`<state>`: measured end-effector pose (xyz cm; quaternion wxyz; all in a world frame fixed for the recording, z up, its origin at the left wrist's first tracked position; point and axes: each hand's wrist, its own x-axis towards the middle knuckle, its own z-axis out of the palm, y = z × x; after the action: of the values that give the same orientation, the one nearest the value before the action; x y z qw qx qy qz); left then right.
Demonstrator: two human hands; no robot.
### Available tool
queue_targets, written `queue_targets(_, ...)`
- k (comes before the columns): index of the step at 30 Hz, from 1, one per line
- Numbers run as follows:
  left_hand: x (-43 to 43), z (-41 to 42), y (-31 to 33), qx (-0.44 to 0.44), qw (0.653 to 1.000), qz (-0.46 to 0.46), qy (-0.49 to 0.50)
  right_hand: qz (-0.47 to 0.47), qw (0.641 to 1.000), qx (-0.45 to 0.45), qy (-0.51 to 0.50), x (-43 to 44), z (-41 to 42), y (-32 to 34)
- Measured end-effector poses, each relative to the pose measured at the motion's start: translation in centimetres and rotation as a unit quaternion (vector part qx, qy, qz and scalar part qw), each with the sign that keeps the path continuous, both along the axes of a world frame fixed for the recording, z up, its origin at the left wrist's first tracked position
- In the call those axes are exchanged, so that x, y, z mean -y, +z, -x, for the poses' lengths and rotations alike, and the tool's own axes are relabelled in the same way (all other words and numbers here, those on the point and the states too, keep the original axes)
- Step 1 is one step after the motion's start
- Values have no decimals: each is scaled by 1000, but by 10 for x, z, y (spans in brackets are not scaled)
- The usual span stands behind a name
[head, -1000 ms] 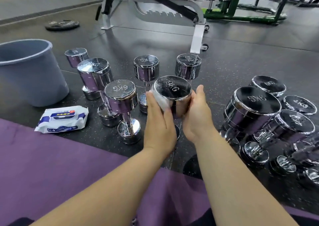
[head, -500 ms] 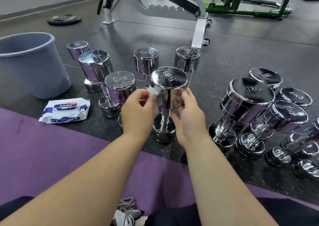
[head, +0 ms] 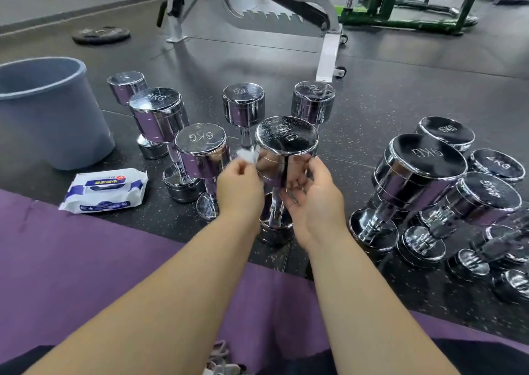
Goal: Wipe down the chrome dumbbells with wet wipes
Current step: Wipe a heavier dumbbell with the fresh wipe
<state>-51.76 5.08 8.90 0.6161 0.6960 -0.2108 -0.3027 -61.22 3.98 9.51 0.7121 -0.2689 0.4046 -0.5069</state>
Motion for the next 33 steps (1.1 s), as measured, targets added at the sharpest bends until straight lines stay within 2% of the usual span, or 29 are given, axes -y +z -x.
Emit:
queue_targets(3,-9,10,-11,-34,999,-32,-16,-8,1000,3,-9,2,-3,0)
queue_targets(6,-2,8,14,-108,991,75,20,8,1000,12,-9,4,0,1)
queue_targets(8,1,5,24,-93,989,109,13,11,1000,12,-9,4,1,3)
queue_targets(11,-10,11,20,-23,997,76,14,15,999,18,-28,3,-1,8)
queue_targets(14,-26,19,17,-22,997,64,36,-32,999,26,-12,-6,-3,10)
queue_targets(18,-38,27,25,-22,995,75,-57,-111,990,69,61,-25,2,18)
queue_targets(22,-50,30,34,13,986,108,-126,-57,995,81,11,-26,11,36)
queue_targets(24,-51,25,36,23,986,125,-105,22,997,-2,-68,-23,12,38)
queue_targets(26,-50,15,34,18,989,126,-73,129,979,-106,-118,-19,9,38)
queue_targets(27,-48,12,31,9,990,120,-68,156,972,-127,-122,-18,7,37)
queue_targets(33,-40,18,18,8,996,82,-45,75,983,-139,-89,-26,0,-2)
